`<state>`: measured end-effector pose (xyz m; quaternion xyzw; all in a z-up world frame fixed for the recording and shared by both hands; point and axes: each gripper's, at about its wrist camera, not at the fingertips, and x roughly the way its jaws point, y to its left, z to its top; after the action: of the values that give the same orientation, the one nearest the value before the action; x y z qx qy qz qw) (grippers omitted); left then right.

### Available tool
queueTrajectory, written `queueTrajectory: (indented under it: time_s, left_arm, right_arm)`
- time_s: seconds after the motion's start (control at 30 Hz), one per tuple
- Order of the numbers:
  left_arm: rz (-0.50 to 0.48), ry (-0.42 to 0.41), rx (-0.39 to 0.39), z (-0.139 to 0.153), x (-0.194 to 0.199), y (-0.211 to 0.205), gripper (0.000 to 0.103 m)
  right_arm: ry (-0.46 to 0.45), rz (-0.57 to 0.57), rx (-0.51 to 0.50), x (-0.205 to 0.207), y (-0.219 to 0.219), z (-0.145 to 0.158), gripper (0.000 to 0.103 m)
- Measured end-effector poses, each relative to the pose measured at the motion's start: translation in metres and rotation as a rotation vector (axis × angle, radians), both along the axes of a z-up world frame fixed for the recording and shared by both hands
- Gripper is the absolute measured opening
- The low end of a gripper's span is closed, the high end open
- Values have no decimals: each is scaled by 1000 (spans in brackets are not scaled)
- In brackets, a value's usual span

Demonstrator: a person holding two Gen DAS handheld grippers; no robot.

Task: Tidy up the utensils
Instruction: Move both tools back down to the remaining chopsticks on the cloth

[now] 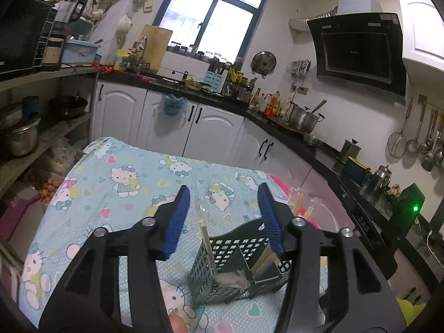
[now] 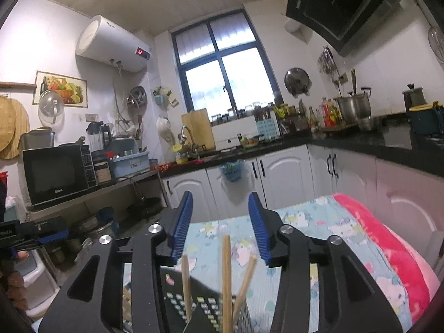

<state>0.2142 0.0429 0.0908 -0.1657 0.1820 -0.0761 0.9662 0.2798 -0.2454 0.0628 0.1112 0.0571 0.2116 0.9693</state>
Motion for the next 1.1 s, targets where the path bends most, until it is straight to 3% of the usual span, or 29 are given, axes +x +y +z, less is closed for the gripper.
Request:
queueTrajectory:
  time_s: [0.13, 0.23, 0.43, 1.1]
  left_arm:
    - [3, 4, -21, 0, -8, 4, 65]
    - [9, 6, -32, -1, -15, 6, 76]
    - [16, 32, -47, -7, -25, 11, 92]
    - [32, 139, -52, -40, -49, 20, 92]
  right_arm:
    - [37, 12, -1, -11, -6, 1, 52]
    - [69, 22, -2, -21, -7, 0, 54]
    - [112, 23, -38, -39, -4, -5, 62]
    - [220, 91, -148, -78, 16, -16, 76]
